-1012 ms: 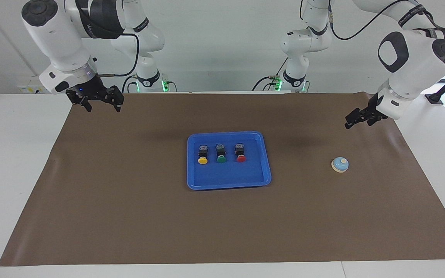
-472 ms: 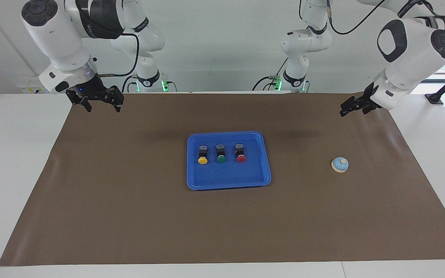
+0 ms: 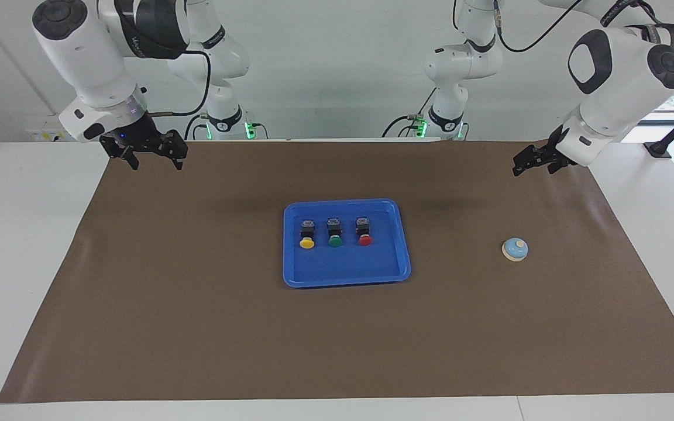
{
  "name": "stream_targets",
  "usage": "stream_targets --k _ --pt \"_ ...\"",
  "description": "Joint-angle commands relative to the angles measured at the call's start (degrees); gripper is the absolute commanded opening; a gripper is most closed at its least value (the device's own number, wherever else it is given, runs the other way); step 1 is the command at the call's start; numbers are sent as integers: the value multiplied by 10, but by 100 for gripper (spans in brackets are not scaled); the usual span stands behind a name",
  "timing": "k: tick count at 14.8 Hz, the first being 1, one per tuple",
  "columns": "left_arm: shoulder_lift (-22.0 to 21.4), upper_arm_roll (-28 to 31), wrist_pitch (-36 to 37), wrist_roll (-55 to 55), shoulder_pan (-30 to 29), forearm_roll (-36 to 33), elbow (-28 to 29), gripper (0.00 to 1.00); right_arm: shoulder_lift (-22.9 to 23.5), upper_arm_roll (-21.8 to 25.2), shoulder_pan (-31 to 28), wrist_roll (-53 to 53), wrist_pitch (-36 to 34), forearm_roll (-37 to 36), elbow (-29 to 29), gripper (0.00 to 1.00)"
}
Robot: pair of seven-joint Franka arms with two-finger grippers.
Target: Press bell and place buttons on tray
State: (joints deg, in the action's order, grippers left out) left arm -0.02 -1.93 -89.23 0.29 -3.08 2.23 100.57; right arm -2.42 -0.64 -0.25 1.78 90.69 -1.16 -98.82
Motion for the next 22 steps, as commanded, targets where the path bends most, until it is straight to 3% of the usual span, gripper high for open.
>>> stream_targets --k 1,22 --pt "0 4 -11 9 0 -14 -17 100 -11 -6 -7 4 -2 -1 -9 100" --pt "-1 5 -43 2 -3 -12 -12 100 -11 -6 -7 4 -2 -1 -9 100"
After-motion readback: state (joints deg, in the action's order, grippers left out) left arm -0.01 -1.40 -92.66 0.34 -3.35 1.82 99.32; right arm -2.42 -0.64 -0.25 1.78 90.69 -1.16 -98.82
